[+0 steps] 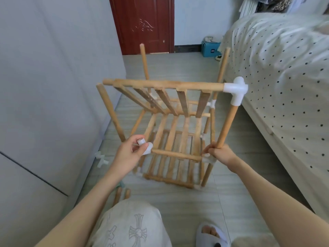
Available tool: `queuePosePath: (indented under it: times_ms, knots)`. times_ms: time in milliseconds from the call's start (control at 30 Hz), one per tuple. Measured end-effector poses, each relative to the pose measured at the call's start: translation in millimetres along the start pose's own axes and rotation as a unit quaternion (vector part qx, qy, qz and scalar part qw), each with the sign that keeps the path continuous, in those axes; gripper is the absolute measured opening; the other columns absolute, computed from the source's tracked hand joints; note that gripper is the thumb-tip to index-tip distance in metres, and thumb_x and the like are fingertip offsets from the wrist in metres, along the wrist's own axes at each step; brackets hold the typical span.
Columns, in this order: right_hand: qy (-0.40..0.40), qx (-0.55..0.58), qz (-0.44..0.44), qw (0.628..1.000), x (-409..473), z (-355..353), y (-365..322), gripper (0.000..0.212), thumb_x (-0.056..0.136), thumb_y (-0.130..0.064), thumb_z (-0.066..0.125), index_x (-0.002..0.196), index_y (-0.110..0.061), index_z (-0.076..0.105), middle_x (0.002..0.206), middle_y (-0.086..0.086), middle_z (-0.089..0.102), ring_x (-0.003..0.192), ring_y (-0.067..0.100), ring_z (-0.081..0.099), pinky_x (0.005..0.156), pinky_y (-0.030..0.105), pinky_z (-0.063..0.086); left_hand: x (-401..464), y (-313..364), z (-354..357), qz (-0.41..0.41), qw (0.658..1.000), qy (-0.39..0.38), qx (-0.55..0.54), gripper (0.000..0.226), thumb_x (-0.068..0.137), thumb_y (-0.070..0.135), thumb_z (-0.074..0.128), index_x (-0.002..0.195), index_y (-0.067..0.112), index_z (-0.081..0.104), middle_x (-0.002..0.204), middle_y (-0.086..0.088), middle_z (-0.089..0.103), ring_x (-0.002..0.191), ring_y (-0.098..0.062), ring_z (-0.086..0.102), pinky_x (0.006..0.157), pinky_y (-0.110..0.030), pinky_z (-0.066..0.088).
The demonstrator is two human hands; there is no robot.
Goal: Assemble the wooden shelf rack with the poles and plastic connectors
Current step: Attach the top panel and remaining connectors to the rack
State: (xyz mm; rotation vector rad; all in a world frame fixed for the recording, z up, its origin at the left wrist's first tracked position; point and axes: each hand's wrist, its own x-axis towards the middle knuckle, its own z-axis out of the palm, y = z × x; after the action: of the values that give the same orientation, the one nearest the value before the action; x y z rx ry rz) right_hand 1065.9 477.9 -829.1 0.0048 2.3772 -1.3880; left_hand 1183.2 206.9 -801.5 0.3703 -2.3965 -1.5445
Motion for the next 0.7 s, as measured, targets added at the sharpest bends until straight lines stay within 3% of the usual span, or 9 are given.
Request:
queuePosePath:
  times_ms: [100,200,300,433,533,633,700]
  knots:
    - [0.138,0.066,0.053,0.987,10.8,-13.8,4.9,0.021,0.091,-0.008,0.050,0.108,-0.004,0.061,0.108,0.014,0.061,0.094,0.023,0.052,0.081,0.031,0.043,2.2,12.8,-7.8,0.029,0.999,0.017,-0.006,0.024,0.087,0.020,0.064,0.094,0.041,0.057,0.088,0.015,0.063,0.078,0.009,0.061,0.067,-0.008,0.044]
    - [0.175,-0.002,0.079,0.981,16.0,-25.7,-0.8,0.030,0.092,-0.016,0.051,0.119,-0.002,0.052,0.113,0.016,0.057,0.096,0.027,0.052,0.078,0.033,0.041,-0.2,25.6,-8.8,0.052,0.998,-0.029,0.030,0.023,0.087,0.020,0.065,0.097,0.039,0.058,0.096,0.016,0.062,0.092,0.002,0.061,0.076,-0.011,0.043]
    - [0.161,-0.065,0.095,0.980,15.0,-30.6,-8.6,0.036,0.094,-0.017,0.046,0.125,0.001,0.047,0.120,0.020,0.055,0.105,0.034,0.054,0.077,0.034,0.042,-5.3,36.8,-5.2,0.076,0.992,-0.058,0.078,0.021,0.086,0.019,0.066,0.098,0.034,0.059,0.102,0.011,0.063,0.099,-0.004,0.059,0.083,-0.018,0.045]
    - [0.117,-0.144,0.142,0.972,3.4,-32.3,-22.8,0.036,0.095,-0.018,0.042,0.124,0.002,0.049,0.109,0.017,0.056,0.086,0.028,0.055,0.072,0.033,0.048,-11.0,54.5,-12.5,0.072,0.994,-0.065,0.046,0.022,0.085,0.017,0.066,0.095,0.036,0.060,0.095,0.007,0.067,0.091,-0.003,0.064,0.075,-0.013,0.045]
    - [0.074,-0.189,0.156,0.967,-14.9,-34.0,-45.1,0.032,0.096,-0.019,0.043,0.116,0.004,0.049,0.096,0.016,0.053,0.073,0.026,0.055,0.067,0.032,0.052,-20.5,65.1,-19.7,0.075,0.994,-0.076,0.033,0.022,0.084,0.018,0.067,0.095,0.037,0.062,0.091,0.013,0.068,0.090,-0.001,0.064,0.077,-0.015,0.047]
    - [0.008,-0.226,0.084,0.970,-36.7,-28.2,-79.6,0.033,0.098,-0.026,0.041,0.109,0.002,0.053,0.095,0.014,0.064,0.077,0.026,0.064,0.076,0.036,0.057,-29.3,74.1,-27.2,0.084,0.994,-0.072,-0.001,0.022,0.087,0.018,0.065,0.096,0.038,0.064,0.089,0.017,0.068,0.095,-0.001,0.063,0.082,-0.019,0.048]
    - [-0.061,-0.172,-0.015,0.983,-52.5,-17.4,-105.4,0.033,0.099,-0.028,0.042,0.112,-0.001,0.056,0.099,0.010,0.067,0.085,0.020,0.066,0.077,0.031,0.056,-35.6,80.4,-31.2,0.101,0.993,-0.052,-0.024,0.023,0.092,0.019,0.057,0.096,0.041,0.065,0.094,0.018,0.067,0.094,0.000,0.061,0.081,-0.018,0.046]
